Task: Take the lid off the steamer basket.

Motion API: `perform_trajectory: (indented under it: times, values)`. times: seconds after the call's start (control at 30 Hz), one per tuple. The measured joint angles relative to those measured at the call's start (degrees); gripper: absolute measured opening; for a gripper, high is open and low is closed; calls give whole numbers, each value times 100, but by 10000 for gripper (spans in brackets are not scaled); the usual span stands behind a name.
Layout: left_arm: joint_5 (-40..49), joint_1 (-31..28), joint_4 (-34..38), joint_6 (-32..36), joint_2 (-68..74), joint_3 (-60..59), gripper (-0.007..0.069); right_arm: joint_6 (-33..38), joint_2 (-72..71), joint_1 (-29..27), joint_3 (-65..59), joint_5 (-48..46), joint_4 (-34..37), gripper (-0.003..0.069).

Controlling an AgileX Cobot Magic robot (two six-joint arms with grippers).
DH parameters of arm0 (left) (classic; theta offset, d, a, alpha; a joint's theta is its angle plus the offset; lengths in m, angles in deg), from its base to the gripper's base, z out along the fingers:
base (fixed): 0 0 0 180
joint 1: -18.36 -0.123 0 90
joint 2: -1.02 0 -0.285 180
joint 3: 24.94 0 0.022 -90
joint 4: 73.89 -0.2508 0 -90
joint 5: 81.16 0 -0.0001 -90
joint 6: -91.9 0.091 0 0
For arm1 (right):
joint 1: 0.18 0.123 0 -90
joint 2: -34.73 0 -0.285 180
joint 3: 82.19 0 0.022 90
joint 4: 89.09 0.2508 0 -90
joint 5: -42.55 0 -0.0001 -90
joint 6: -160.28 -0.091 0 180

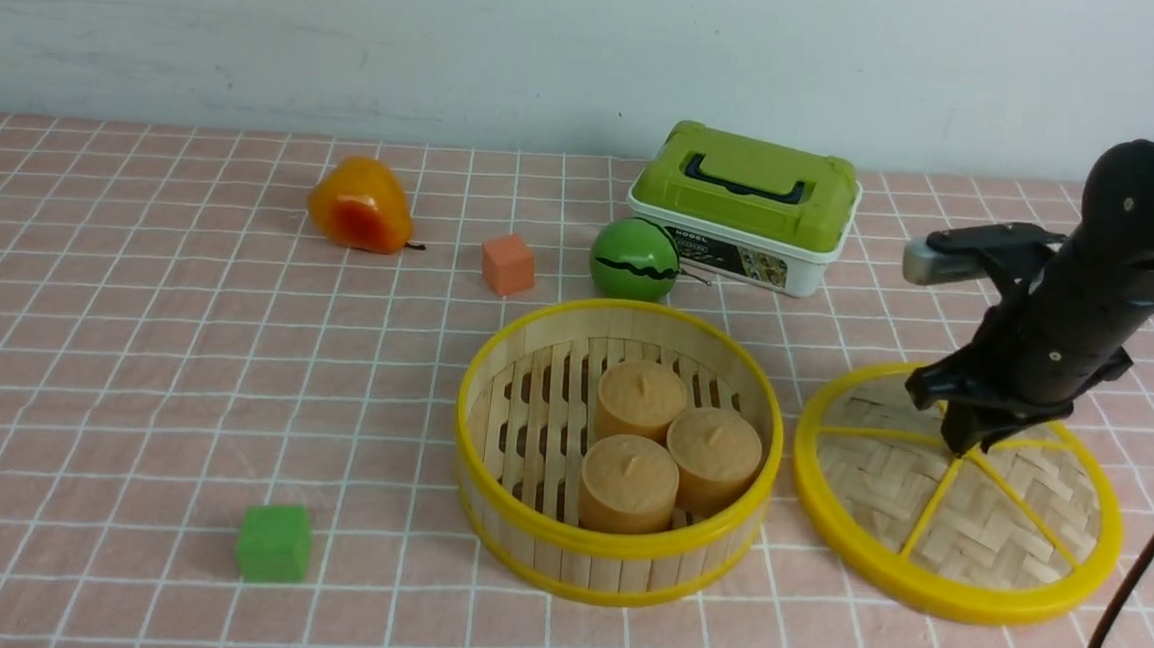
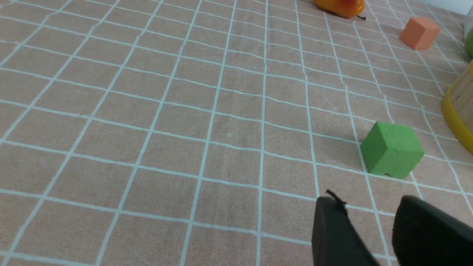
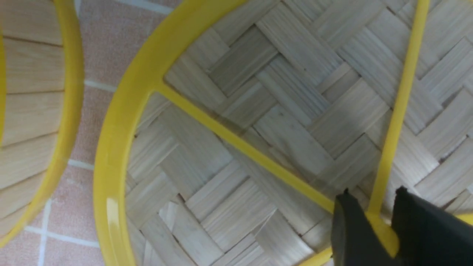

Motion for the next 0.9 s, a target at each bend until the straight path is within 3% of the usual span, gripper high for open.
perform_trajectory:
  times: [0.07,0.27,0.5,0.63,0.7,0.73,0.8,0.83,0.9]
  values:
    - [0,0,0,0,0,0,239,-114,-110,0,0,-86,0,272]
    - [0,0,0,0,0,0,239,-117,-1347,0,-195,-341,38,453]
    - [0,0,0,0,0,0,239,-34,-3541,0,-1621,303,402,458]
    - [0,0,0,0,0,0,239,-18,-4842,0,-2915,847,431,376]
    - [0,0,0,0,0,0,239,-18,-5453,0,-3404,1066,431,302]
    - [0,0,0,0,0,0,239,-18,-5896,0,-3789,1210,431,218]
    - [0,0,0,0,0,0,239,-18,-6241,0,-3977,1288,431,136]
    - [0,0,0,0,0,0,239,-18,-6531,0,-4133,1317,431,59]
    - [0,0,0,0,0,0,239,-18,-6822,0,-4253,1346,431,0]
